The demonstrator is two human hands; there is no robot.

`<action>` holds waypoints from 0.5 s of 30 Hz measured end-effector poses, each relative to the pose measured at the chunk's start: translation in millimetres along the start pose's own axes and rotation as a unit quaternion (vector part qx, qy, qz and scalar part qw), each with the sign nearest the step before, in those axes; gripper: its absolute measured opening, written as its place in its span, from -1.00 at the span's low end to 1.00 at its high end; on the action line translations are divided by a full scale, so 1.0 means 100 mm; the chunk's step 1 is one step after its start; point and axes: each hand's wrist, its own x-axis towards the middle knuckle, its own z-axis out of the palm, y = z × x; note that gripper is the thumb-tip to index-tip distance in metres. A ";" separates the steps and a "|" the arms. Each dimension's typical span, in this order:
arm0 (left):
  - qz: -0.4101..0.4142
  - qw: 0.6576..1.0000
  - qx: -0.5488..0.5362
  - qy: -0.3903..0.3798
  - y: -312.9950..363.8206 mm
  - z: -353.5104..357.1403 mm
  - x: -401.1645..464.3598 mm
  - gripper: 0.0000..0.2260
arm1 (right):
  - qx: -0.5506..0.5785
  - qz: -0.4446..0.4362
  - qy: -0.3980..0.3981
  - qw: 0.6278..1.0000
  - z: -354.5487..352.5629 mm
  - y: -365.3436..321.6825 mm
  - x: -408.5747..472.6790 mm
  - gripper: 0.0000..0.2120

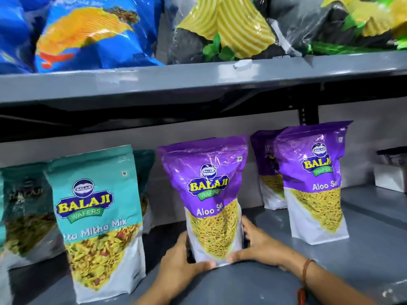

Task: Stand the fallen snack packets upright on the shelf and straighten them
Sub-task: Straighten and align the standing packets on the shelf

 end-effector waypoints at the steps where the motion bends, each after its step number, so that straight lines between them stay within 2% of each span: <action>1: 0.000 1.000 0.002 0.000 0.02 0.02 0.00 -0.26 | -0.003 0.000 -0.001 1.000 -0.02 0.00 -0.01 -0.15; 6: -0.001 1.000 0.014 0.007 0.07 0.06 0.02 -0.24 | 0.007 -0.003 -0.016 1.000 -0.07 0.08 0.05 -0.14; 9: 0.009 1.000 -0.020 0.002 0.10 0.06 -0.03 -0.28 | 0.010 0.002 -0.012 1.000 -0.08 0.09 0.05 -0.15; 11: 0.011 0.998 -0.063 0.006 0.16 0.06 -0.07 -0.29 | 0.009 -0.015 -0.007 1.000 -0.09 0.01 0.02 -0.03; 13: 0.011 0.994 -0.106 0.018 0.23 0.04 -0.15 -0.29 | 0.039 -0.040 0.050 0.997 -0.11 -0.08 -0.02 0.21; 15: 0.032 0.990 -0.116 0.071 0.32 -0.04 -0.28 -0.21 | 0.030 -0.066 0.172 0.982 -0.12 -0.20 -0.07 0.31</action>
